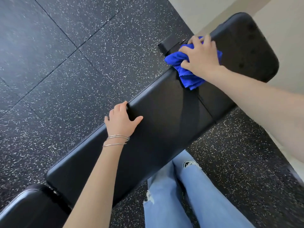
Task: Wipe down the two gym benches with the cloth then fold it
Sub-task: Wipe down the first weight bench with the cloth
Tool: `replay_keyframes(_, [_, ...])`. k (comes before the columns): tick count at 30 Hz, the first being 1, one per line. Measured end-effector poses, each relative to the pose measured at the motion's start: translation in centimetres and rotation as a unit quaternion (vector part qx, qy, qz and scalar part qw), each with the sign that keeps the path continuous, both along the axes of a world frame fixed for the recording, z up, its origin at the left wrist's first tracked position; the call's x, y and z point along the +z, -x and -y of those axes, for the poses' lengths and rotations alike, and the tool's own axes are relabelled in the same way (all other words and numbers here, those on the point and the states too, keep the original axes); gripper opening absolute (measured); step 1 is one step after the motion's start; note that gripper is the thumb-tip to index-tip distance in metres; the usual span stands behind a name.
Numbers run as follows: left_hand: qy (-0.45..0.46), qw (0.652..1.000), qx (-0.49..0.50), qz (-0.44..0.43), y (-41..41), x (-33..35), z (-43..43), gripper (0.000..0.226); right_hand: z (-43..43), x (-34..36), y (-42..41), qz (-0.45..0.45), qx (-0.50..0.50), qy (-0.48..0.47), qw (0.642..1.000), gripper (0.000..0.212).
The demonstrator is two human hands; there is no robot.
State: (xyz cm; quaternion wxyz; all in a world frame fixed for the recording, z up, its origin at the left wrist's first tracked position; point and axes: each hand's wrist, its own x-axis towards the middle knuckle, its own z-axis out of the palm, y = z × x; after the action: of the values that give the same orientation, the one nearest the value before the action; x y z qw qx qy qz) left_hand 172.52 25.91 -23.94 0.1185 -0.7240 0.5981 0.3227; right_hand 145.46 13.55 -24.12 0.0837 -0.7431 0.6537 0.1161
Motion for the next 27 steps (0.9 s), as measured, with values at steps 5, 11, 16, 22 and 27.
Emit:
replay_keyframes(5, [-0.007, 1.0, -0.007, -0.02, 0.3, -0.8, 0.7, 0.085, -2.4, -0.5, -3.3, -0.001, -0.115, 0.048, 0.992, 0.032])
replay_keyframes(11, [-0.024, 0.999, -0.024, -0.034, 0.3, -0.7, 1.2, 0.091, -8.0, 0.5, -9.7, 0.085, 0.071, 0.08, 0.991, 0.025])
replay_keyframes(16, [-0.043, 0.996, -0.064, -0.049, -0.6, -0.2, 1.6, 0.09, -6.7, 1.2, -6.2, 0.047, 0.142, 0.042, 0.988, 0.03])
replay_keyframes(22, [-0.064, 0.993, -0.076, -0.062, -0.1, 0.0, 2.4, 0.092, -4.0, 0.2, 1.2, 0.021, -0.191, 0.046, 0.98, 0.035])
replay_keyframes(27, [-0.061, 0.99, -0.1, -0.083, 0.2, 0.1, 3.1, 0.089, -8.8, -0.2, -0.6, 0.042, -0.325, 0.108, 0.939, 0.034])
